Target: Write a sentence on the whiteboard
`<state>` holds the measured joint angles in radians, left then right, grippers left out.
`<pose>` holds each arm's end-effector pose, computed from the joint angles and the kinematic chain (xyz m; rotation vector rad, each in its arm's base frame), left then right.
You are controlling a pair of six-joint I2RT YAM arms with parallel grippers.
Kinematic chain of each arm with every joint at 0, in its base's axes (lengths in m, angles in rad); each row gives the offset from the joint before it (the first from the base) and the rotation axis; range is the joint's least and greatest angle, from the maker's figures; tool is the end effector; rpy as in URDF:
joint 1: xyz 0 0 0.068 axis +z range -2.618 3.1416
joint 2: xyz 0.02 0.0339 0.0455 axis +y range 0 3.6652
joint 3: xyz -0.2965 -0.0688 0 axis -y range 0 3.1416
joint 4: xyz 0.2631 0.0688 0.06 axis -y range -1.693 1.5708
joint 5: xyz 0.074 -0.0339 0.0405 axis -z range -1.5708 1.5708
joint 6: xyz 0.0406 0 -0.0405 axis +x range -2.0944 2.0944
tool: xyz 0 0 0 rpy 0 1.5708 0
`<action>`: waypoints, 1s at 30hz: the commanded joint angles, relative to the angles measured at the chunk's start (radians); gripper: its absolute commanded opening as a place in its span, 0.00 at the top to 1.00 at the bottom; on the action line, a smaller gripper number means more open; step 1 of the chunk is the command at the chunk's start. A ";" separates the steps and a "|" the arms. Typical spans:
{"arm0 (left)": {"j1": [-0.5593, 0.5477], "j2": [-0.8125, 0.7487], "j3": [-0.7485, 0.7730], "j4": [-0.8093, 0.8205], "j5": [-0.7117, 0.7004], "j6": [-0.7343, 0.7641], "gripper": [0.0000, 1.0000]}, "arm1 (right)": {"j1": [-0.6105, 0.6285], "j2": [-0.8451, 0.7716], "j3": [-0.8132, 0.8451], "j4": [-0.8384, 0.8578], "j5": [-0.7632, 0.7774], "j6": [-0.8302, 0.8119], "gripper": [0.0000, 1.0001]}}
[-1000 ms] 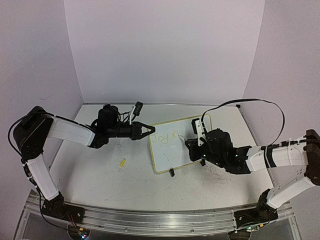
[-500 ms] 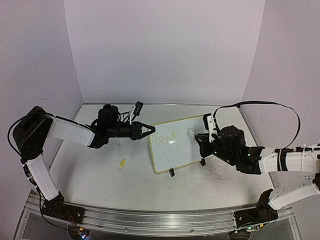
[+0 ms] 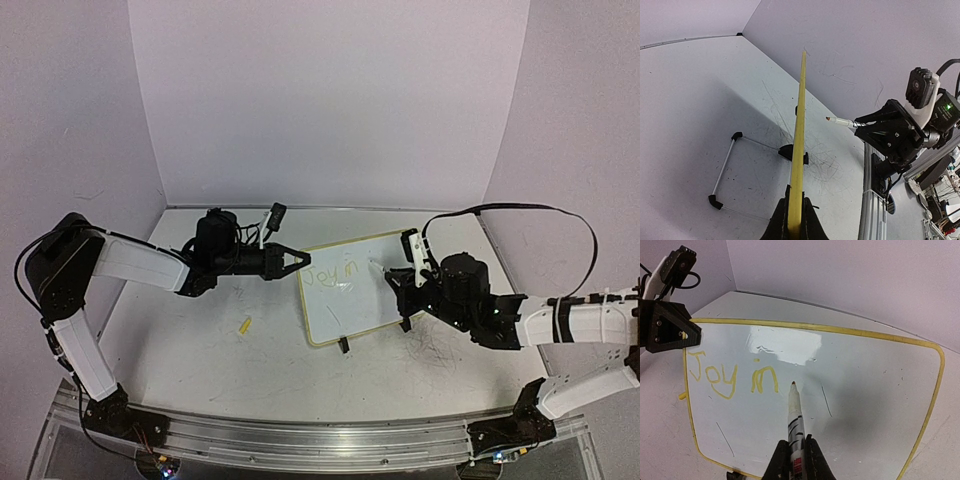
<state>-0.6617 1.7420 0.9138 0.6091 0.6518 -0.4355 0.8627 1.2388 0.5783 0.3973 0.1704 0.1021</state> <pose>0.2976 -0.2630 0.2293 0.7227 1.8215 -1.3363 0.1861 0.2067 0.2501 -0.5767 1.7702 0.5198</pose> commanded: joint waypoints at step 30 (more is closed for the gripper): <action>0.014 -0.002 0.002 -0.065 -0.093 0.034 1.00 | -0.001 0.034 0.036 0.018 0.099 0.004 1.00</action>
<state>-0.6617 1.7420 0.9138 0.6041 0.6514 -0.4355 0.8627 1.2579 0.5777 0.4000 0.2460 0.1092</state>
